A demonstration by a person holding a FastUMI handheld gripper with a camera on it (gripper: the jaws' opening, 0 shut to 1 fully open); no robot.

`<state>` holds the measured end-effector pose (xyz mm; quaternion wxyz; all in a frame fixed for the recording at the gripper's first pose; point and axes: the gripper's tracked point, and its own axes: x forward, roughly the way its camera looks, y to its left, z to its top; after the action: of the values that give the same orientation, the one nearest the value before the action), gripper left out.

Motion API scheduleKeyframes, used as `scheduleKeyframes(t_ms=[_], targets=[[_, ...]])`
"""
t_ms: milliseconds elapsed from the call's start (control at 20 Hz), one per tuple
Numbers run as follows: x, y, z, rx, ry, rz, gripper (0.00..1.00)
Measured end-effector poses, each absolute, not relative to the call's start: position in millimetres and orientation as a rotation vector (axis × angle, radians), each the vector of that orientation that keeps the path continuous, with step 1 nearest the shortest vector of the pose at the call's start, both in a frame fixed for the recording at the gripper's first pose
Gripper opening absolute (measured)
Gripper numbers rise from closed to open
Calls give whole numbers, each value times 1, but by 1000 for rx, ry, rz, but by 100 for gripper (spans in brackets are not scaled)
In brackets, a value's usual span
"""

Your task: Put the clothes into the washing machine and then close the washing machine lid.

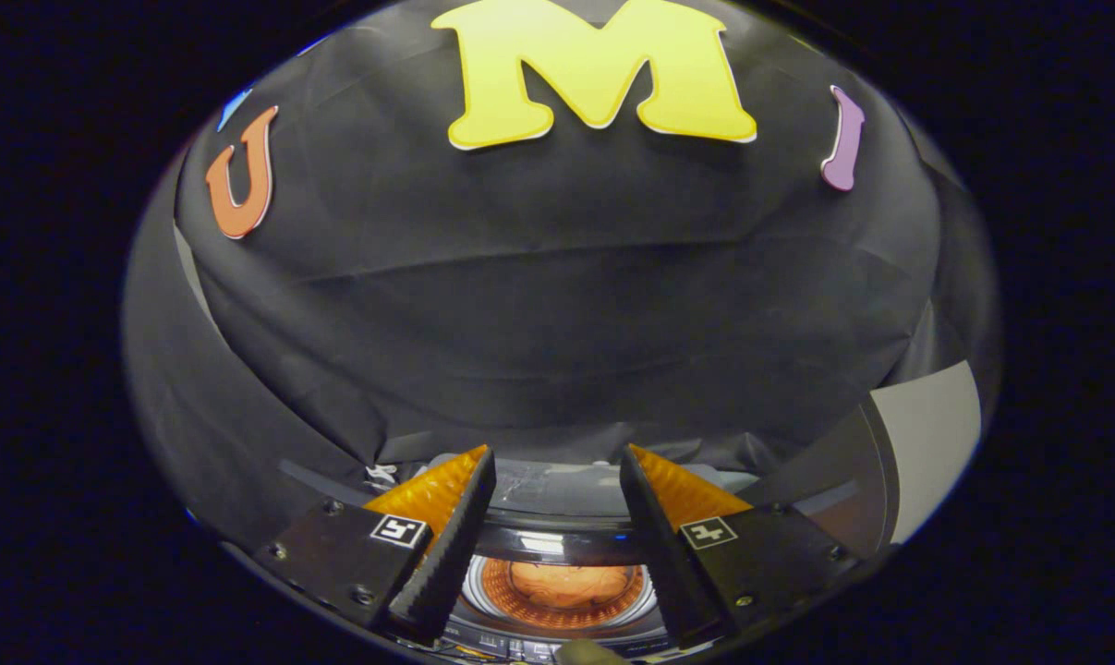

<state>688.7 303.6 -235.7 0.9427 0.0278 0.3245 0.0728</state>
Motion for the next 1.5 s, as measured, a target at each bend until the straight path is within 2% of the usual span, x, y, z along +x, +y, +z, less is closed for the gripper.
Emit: scheduleKeyframes(t_ms=[1500], targets=[[619, 300, -268, -14, 651, 182, 87]])
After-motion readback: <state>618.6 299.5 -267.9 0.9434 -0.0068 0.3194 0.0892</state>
